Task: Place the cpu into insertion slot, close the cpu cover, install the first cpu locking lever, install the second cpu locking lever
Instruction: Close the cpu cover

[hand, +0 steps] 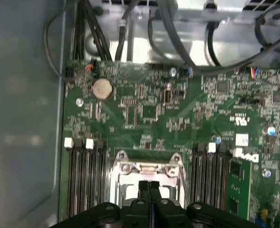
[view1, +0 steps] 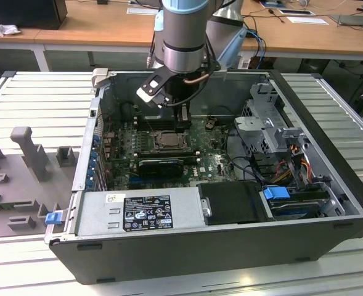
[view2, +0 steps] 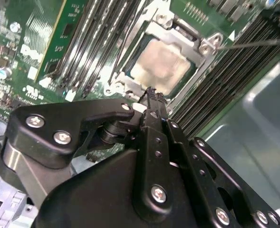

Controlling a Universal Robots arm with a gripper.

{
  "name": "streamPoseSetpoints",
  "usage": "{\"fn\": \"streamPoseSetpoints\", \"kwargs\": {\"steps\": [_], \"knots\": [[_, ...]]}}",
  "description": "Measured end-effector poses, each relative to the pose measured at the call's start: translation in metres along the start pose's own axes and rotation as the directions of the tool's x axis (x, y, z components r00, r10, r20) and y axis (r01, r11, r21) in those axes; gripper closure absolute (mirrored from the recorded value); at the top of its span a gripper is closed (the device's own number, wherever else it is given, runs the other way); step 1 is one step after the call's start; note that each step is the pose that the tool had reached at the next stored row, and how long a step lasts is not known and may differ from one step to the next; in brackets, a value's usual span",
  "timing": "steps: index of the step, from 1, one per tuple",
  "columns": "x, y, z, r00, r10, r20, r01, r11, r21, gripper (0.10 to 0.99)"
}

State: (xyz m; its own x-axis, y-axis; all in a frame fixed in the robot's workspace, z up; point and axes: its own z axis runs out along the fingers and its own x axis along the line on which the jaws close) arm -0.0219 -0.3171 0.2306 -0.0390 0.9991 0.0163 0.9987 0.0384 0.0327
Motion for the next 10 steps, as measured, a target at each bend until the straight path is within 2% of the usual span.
{"fn": "streamPoseSetpoints", "kwargs": {"steps": [3, 10], "knots": [[0.0003, -0.0075, 0.0002, 1.0, 0.0, -0.0001, 0.0, 1.0, 0.0, 0.98], [0.0006, -0.0124, 0.0004, 1.0, 0.0, 0.0, 0.0, 1.0, 0.0, 0.98]]}}
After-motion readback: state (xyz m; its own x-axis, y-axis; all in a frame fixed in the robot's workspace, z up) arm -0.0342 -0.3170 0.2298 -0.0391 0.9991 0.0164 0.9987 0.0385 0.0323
